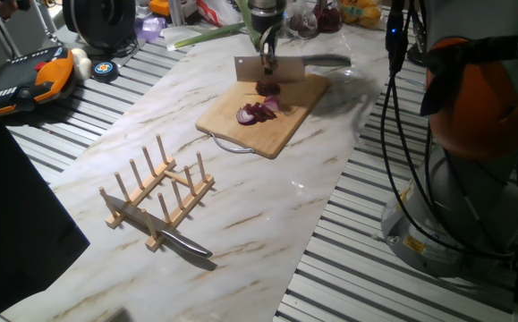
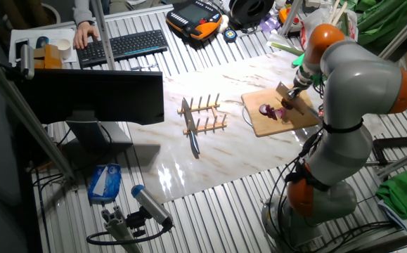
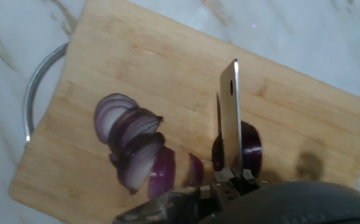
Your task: Chop the onions
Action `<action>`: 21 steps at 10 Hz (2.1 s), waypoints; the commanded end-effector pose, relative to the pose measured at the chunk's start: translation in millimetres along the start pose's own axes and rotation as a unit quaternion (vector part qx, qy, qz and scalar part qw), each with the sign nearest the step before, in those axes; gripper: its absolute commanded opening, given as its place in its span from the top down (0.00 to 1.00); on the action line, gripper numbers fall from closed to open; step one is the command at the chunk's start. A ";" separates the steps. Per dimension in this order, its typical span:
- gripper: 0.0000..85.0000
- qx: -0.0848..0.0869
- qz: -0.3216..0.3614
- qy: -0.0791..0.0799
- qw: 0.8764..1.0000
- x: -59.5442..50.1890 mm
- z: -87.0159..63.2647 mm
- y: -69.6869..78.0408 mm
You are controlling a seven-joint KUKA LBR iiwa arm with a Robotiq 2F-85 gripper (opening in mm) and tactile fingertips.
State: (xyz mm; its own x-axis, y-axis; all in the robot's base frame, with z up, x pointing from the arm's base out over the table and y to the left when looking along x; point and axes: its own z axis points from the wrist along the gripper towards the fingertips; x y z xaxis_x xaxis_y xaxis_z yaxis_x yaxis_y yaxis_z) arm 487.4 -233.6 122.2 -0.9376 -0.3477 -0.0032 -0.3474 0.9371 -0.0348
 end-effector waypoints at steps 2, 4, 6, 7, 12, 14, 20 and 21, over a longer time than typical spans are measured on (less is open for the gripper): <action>0.99 0.013 -0.005 0.000 1.000 -0.9 2.3 -2.2; 0.99 0.006 -0.007 -0.004 1.000 -1.1 14.2 -7.4; 0.99 0.003 -0.008 -0.007 1.000 -1.8 22.7 -10.2; 0.99 0.001 -0.008 -0.007 1.000 -2.5 25.1 -10.3; 0.99 -0.005 -0.006 -0.008 1.000 -5.5 35.0 -6.2; 0.99 -0.008 -0.004 -0.008 1.000 -6.4 38.2 -5.2; 0.99 -0.011 0.000 -0.014 1.000 -7.1 50.3 0.1; 0.99 -0.011 0.000 -0.014 1.000 -7.1 50.8 0.1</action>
State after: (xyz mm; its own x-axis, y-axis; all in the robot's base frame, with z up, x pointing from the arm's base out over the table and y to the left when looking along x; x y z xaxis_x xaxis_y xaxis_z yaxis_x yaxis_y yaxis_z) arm 495.1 -232.5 71.6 -0.9370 -0.3479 -0.0322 -0.3477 0.9375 -0.0116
